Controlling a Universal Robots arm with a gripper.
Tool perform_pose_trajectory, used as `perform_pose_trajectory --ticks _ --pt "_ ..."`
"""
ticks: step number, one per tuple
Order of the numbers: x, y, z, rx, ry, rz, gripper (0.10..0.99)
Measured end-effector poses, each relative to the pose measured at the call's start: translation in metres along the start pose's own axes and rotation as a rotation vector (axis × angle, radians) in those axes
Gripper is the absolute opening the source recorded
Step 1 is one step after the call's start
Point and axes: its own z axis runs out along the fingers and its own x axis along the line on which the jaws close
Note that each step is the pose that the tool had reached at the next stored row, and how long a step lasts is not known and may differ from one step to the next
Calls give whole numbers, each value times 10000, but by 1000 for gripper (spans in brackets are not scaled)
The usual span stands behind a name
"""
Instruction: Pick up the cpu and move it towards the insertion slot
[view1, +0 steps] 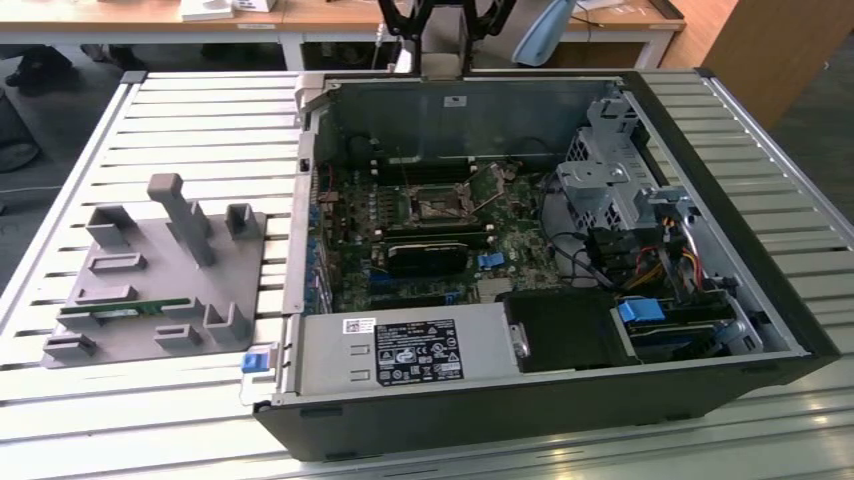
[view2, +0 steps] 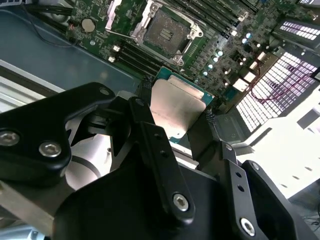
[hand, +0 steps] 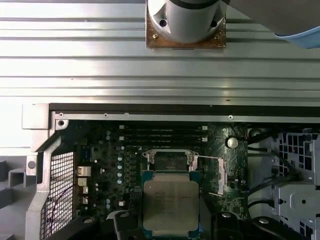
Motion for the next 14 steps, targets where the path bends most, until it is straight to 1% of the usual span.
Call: perform_pose_trajectory --ticks 10,14 --pt "-82 1 14 1 -5 0 537" --pt "-91 1 16 1 -5 1 537"
